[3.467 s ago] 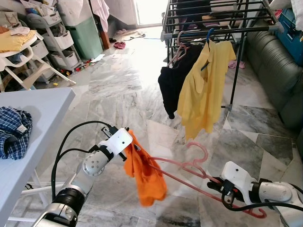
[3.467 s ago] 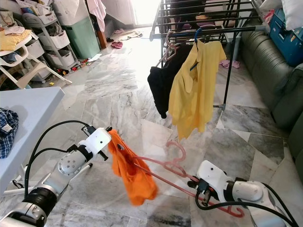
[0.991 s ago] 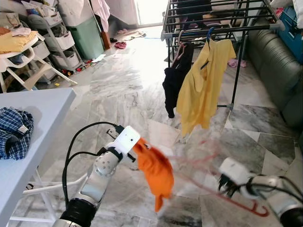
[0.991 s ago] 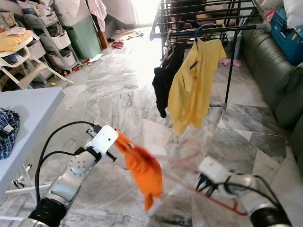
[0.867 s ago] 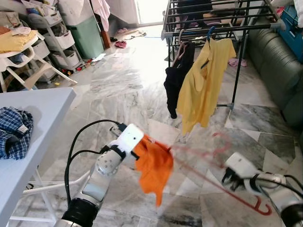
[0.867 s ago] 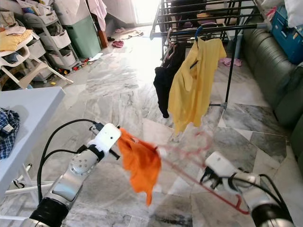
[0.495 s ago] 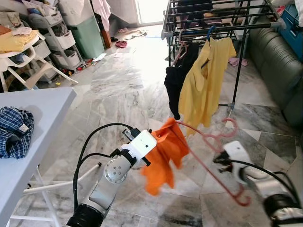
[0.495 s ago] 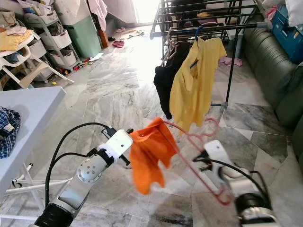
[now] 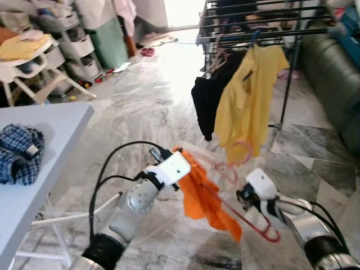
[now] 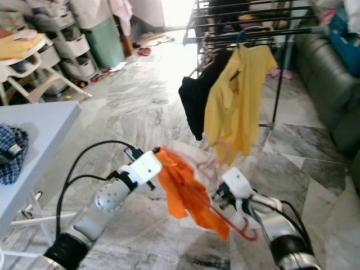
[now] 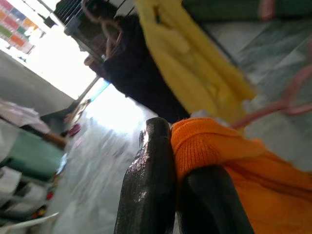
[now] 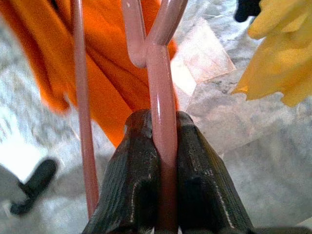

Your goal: Hang hanger

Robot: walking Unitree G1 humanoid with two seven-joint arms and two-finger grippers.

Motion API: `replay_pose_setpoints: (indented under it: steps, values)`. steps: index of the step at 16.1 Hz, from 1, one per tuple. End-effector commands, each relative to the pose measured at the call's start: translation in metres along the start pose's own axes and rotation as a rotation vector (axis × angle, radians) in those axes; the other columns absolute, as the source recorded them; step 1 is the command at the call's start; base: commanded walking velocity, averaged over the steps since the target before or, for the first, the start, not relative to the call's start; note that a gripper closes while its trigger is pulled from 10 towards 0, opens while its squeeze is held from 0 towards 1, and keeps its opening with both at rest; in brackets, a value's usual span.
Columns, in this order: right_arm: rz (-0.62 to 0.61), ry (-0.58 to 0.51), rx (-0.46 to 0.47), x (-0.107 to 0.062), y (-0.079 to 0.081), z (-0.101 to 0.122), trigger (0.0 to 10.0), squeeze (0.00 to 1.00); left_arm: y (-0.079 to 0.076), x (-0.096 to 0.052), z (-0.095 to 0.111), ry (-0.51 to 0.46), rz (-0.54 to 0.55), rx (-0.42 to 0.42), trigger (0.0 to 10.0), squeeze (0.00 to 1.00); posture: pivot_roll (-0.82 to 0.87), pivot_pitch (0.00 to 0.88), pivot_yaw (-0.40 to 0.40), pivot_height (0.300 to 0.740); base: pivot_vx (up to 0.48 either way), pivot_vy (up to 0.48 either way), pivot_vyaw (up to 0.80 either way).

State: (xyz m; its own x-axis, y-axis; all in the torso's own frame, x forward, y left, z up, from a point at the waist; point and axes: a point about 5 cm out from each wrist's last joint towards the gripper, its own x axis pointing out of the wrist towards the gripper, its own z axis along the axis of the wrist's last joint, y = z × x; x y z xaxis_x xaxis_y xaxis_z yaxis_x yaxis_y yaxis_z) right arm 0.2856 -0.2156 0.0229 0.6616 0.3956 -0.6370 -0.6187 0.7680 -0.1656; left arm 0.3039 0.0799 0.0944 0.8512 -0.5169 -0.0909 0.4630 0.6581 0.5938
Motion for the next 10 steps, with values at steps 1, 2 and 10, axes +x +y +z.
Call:
replay_pose_setpoints:
  steps: [1, 2, 10]
  values:
    - [0.037, -0.022, -0.072, -0.002, 0.003, 0.005, 10.0, 0.00, 0.013, 0.000, -0.005, 0.024, 0.049, 0.013, 10.0, 0.00, -0.12, 0.000, 0.159, 0.740, 0.000, 0.000, 0.00]
    - [0.064, -0.005, -0.123, -0.008, 0.002, 0.001, 10.0, 0.00, 0.016, 0.000, -0.008, 0.030, 0.057, 0.023, 10.0, 0.00, -0.12, 0.000, 0.160, 0.740, 0.000, 0.000, 0.00]
    - [0.138, 0.119, -0.333, -0.035, -0.011, -0.014, 10.0, 0.00, 0.018, -0.004, -0.009, -0.022, -0.026, 0.067, 10.0, 0.00, -0.11, 0.000, 0.167, 0.740, 0.000, 0.000, 0.00]
